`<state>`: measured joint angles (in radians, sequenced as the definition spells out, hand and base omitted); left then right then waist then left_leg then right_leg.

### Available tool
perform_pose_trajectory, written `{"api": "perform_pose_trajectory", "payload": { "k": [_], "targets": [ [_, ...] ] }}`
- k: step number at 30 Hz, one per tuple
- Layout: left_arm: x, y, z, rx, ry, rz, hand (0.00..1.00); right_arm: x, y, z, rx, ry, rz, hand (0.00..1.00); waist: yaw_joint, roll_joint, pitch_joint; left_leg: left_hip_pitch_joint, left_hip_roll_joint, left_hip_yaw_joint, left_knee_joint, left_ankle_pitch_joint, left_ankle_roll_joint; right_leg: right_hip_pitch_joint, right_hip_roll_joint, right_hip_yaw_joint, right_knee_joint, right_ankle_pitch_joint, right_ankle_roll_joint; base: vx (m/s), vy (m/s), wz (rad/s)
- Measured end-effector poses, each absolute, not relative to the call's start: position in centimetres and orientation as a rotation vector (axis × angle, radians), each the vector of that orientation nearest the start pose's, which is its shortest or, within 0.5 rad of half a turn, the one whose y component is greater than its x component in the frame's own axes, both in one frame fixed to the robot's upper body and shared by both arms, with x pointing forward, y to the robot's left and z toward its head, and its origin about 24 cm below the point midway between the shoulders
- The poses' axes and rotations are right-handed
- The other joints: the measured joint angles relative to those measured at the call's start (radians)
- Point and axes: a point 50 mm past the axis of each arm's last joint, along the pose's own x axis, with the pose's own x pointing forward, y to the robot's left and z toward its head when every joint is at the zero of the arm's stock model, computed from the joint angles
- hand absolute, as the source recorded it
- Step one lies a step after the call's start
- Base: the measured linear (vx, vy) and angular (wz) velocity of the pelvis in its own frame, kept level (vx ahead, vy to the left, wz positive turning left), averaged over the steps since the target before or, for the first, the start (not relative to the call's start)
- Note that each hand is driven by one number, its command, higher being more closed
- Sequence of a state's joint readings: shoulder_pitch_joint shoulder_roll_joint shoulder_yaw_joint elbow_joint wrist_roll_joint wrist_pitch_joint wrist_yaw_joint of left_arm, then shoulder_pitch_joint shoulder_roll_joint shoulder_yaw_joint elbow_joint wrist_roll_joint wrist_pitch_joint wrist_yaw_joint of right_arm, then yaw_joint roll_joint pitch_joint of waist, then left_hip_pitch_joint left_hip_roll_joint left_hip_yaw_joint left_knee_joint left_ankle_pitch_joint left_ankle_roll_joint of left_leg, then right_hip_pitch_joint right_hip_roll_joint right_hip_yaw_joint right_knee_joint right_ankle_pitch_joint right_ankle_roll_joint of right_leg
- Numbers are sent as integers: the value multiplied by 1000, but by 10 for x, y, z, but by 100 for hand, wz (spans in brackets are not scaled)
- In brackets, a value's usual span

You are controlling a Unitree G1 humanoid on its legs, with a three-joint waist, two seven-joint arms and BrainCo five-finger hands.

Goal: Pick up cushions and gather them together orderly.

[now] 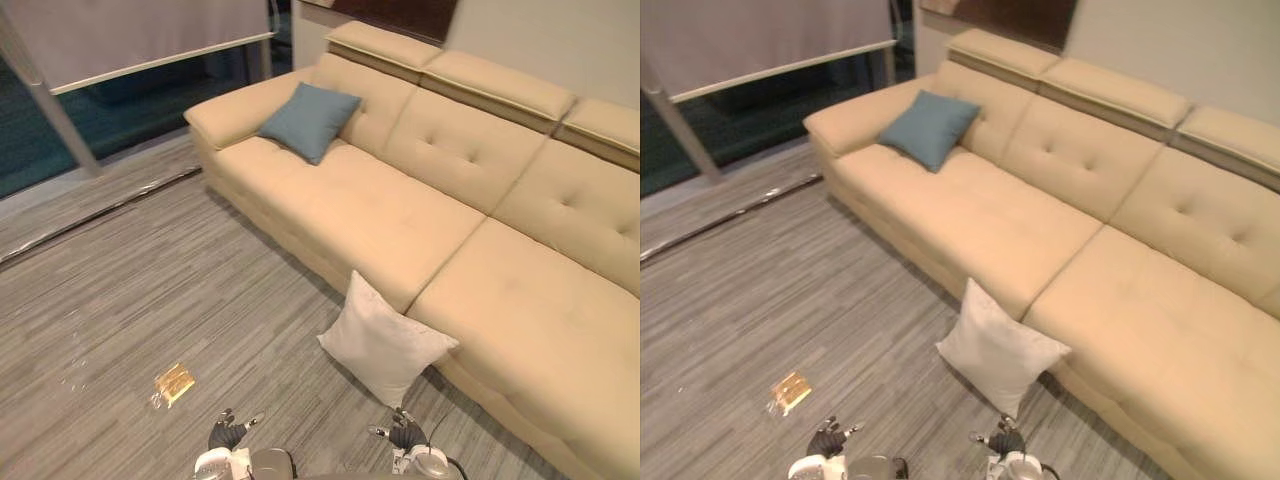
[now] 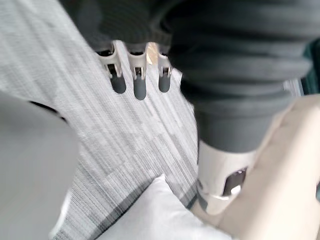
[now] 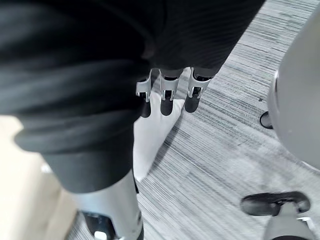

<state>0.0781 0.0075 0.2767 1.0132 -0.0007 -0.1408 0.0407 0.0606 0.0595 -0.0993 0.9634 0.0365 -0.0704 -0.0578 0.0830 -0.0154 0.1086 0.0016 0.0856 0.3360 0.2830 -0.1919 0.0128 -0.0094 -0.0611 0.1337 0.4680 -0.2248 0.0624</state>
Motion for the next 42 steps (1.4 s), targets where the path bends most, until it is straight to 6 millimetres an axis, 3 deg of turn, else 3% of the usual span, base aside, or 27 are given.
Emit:
{"api": "perform_pose_trajectory", "payload": {
  "k": [3,4,5,7,8,12,14,15,18,19,21,23,24,25,26,29,31,33,36,38,40,42],
  "targets": [
    [106,193,-155,-91,956,315,0,129,-142,-150,75,946,-116,0,1,8,2,54,32,87,-43,-2,-4,-68,-46,-207,21,-1,-5,4,33,-108],
    [106,194,-155,-76,959,299,0,130,-142,-150,63,943,-110,0,-2,4,1,59,37,92,-65,-13,-20,-82,-58,-264,-32,17,-9,-14,-120,-105],
    [110,198,-153,-48,953,283,0,133,-142,-150,61,943,-106,0,-2,-18,11,70,24,116,-99,-17,-44,-110,-68,-308,-156,58,-8,-9,-155,-78],
    [112,198,-154,-22,963,253,0,138,-147,-148,46,930,-108,0,-21,-23,17,73,18,91,-106,-18,-77,-103,-57,-331,-211,114,-30,41,-170,-34],
    [111,198,-155,-7,977,234,0,136,-152,-149,34,939,-115,0,-32,-10,17,76,3,29,-125,4,-74,-91,-41,-335,-238,122,-35,93,-117,-23],
    [115,185,-156,-2,974,188,0,134,-175,-149,13,935,-181,0,-35,19,28,119,33,7,-172,22,-101,-61,9,-325,-248,104,-63,135,-123,-13],
    [116,187,-155,8,967,186,0,130,-177,-150,12,942,-188,0,-35,10,34,113,64,2,-80,2,-123,-31,20,-334,-246,75,-73,140,-149,11],
    [119,190,-153,4,951,200,0,127,-178,-150,14,947,-193,0,-35,3,35,59,93,-22,79,-24,-117,-7,25,-335,-245,56,-72,128,-154,6],
    [119,185,-151,-37,927,231,0,124,-184,-150,0,945,-204,0,-22,30,36,-103,199,-88,518,-22,-98,56,77,-290,-237,17,-101,178,-64,-31],
    [120,185,-151,-43,920,235,0,127,-185,-148,-1,932,-208,0,-21,41,35,-127,212,-104,570,-47,-92,76,80,-272,-232,2,-110,292,92,-60],
    [121,185,-150,-44,912,235,0,126,-185,-148,1,934,-217,0,-20,38,35,-158,197,-89,525,-95,-87,86,69,-230,-241,0,-107,277,145,-72],
    [121,185,-149,-37,911,228,0,126,-186,-148,19,935,-238,0,-18,32,37,-176,154,-104,339,-105,-84,100,41,-194,-252,8,-83,267,191,-63],
    [123,186,-149,-33,907,228,0,126,-185,-148,21,937,-241,0,-18,28,40,-178,119,-127,206,-79,-89,110,19,-179,-261,5,-62,271,257,-35],
    [123,185,-149,-29,906,223,0,125,-185,-149,19,940,-245,0,-19,27,39,-171,84,-167,89,23,-108,115,5,-168,-268,-1,-37,260,266,-36],
    [123,187,-149,-22,906,224,0,123,-184,-150,21,948,-245,0,-17,14,27,-148,53,-162,55,66,-99,118,-14,-151,-283,1,-19,263,255,-22],
    [122,194,-149,8,915,217,0,121,-163,-152,73,961,-221,0,-17,-26,2,-124,7,-103,-3,62,-66,122,-68,-154,-334,63,15,292,221,-22],
    [120,194,-151,14,932,209,0,122,-158,-152,85,959,-213,0,-17,-26,2,-69,-2,-69,-31,51,-48,137,-81,-150,-326,99,28,187,165,-40],
    [119,193,-152,21,941,200,0,122,-159,-152,84,959,-214,0,-17,-25,3,-4,-14,-36,-75,44,-37,124,-91,-141,-258,103,22,145,177,-49],
    [117,191,-153,35,955,180,0,127,-161,-150,78,940,-215,0,-17,-14,7,52,-12,-2,-107,37,-25,3,-96,-125,-2,103,23,105,126,-40],
    [116,193,-153,41,959,181,0,127,-161,-150,78,938,-216,0,-19,-16,9,78,-11,11,-109,31,-16,-46,-104,-140,109,67,28,80,48,-15],
    [116,193,-153,39,959,183,0,127,-161,-150,75,937,-223,0,-19,-17,8,100,-9,-3,-121,28,-21,-55,-100,-196,85,19,13,58,-34,13],
    [116,196,-153,42,957,188,0,126,-163,-150,70,937,-235,0,-20,-36,0,79,-30,-38,-115,24,-35,-53,-96,-216,-15,37,1,25,-107,31]
  ]
}}
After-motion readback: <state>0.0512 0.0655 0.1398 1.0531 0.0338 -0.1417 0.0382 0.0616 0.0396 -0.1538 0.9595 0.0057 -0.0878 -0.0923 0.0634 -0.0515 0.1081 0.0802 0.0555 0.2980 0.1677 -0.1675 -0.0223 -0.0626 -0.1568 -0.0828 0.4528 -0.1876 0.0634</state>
